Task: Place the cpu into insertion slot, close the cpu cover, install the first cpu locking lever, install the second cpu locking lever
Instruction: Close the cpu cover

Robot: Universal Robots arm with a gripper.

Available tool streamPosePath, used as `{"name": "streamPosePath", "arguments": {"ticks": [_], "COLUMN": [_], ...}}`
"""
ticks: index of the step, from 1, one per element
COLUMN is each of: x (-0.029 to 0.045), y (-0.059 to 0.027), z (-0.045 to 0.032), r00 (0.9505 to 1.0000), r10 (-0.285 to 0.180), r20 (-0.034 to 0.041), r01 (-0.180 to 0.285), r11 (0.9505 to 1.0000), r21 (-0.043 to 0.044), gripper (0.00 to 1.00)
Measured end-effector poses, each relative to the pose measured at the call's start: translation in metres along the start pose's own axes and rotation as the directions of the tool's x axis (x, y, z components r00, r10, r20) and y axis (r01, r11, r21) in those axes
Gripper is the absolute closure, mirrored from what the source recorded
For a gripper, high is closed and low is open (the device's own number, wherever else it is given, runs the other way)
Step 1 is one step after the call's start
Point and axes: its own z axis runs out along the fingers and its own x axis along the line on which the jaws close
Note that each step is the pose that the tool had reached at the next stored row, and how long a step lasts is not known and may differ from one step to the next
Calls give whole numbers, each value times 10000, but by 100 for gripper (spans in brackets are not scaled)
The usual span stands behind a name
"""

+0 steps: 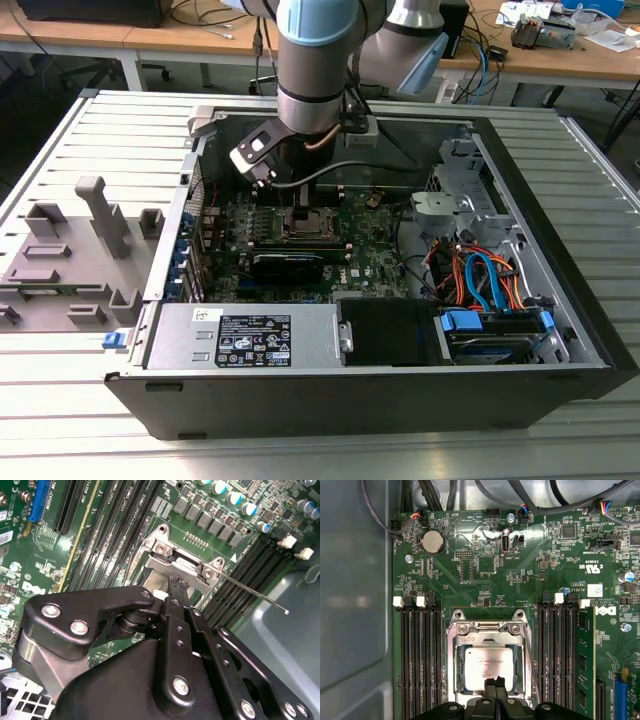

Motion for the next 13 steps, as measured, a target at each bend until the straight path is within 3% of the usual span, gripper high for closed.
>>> {"name": "streamPosePath", "arguments": {"ticks": [7,13], "x": [-3,-6], "y": [-1,-1], "z": [94,132], "r00": [10000,10000], "r10": [-36,-40], "r20": [-1,7], "r01": [36,40], "r11": [10000,10000], "r21": [1,6], "gripper": [89,89]}}
